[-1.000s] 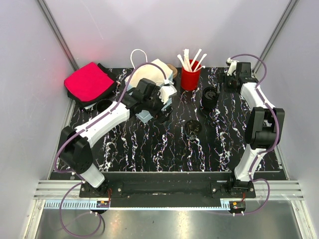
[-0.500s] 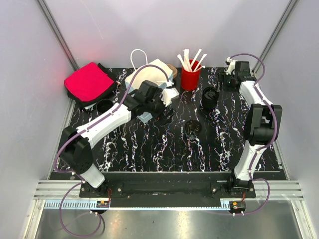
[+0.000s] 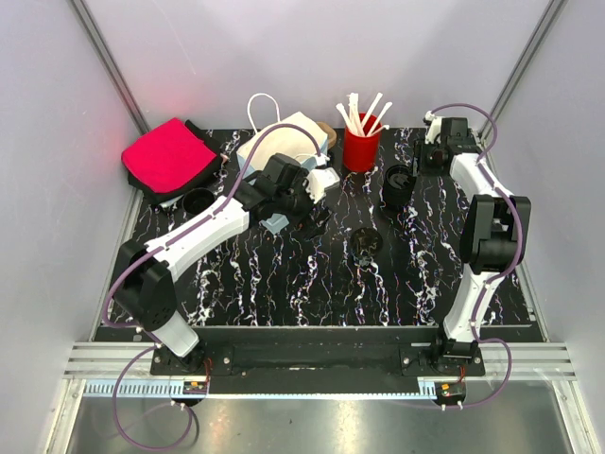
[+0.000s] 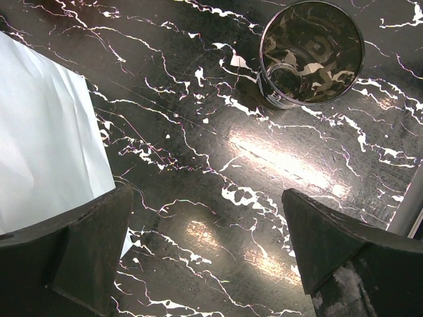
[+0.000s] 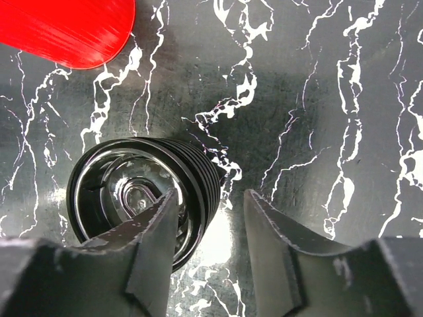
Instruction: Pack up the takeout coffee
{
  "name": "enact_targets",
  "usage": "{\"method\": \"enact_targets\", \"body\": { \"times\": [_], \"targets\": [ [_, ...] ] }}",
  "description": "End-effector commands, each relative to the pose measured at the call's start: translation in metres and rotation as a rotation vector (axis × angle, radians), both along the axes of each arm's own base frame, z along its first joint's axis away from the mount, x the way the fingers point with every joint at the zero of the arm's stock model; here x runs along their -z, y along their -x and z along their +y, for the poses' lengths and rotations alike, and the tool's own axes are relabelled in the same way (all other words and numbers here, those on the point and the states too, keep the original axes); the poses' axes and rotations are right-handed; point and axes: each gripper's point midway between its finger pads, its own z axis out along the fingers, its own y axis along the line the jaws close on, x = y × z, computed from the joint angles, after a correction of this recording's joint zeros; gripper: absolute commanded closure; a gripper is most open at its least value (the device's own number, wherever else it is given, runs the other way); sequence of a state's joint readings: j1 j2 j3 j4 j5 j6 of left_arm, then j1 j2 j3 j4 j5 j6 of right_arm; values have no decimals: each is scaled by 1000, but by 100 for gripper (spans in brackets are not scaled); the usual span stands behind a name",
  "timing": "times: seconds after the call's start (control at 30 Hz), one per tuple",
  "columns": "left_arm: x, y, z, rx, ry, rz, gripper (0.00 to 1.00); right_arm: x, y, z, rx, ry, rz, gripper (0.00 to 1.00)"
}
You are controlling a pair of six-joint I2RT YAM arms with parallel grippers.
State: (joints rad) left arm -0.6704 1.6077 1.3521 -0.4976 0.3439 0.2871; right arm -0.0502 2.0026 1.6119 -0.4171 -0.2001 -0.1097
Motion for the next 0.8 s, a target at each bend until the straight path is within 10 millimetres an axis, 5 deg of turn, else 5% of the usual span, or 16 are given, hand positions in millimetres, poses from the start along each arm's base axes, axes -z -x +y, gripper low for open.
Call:
{"method": "enact_targets", "body": {
  "times": [0.0,0.37,0.77],
  "targets": [
    [-3,-6,-10,7,31,-23,1,-13,-10,5,-13,21,-39,51],
    [1,-8,-10,2,23,-19,1,-11,-8,14,-31,42,-36,75],
    [4,-8,-11,2,18,-12,1,-47,-7,5,-10,98,-110,79]
  ]
}}
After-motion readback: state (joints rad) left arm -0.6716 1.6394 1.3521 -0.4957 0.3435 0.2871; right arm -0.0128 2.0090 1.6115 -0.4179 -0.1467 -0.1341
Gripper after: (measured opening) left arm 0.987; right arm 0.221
